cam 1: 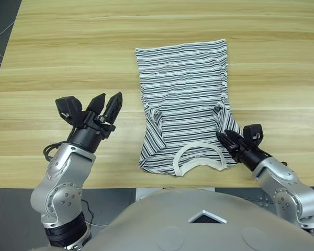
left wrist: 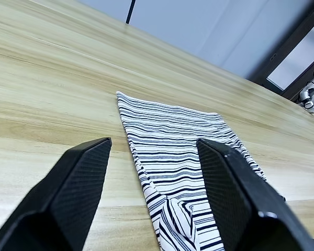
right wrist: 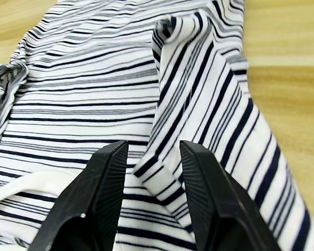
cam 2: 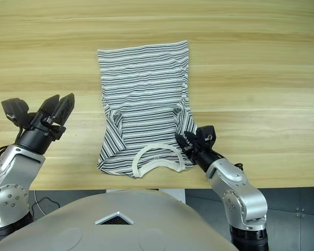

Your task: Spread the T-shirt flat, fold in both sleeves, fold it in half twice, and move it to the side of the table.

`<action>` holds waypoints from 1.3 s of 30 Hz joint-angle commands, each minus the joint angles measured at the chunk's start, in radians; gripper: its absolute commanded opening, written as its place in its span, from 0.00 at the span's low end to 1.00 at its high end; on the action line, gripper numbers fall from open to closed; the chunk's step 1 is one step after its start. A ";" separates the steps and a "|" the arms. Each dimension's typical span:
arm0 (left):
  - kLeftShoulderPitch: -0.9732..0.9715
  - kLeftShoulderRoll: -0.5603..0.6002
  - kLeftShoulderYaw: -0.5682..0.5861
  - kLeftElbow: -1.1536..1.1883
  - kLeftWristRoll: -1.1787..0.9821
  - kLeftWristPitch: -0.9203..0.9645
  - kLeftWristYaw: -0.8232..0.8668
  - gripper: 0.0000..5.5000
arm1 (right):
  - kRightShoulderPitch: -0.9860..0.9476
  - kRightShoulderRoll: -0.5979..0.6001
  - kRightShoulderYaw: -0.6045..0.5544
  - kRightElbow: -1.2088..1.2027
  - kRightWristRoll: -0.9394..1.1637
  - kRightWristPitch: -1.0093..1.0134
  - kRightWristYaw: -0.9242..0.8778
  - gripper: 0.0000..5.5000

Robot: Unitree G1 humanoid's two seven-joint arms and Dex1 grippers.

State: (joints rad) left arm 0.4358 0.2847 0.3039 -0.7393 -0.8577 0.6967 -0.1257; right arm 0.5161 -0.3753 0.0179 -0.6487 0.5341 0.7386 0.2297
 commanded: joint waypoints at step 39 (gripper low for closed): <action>-0.338 0.725 -0.563 0.912 1.597 -1.868 -0.294 0.55 | -0.784 -0.567 0.166 1.537 -1.010 -2.306 0.837 0.33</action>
State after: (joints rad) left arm 0.1517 0.9969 -0.2206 0.1397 0.5645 -1.0206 -0.4796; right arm -0.1710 -0.9253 0.1234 0.7901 -0.2861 -1.3576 1.0986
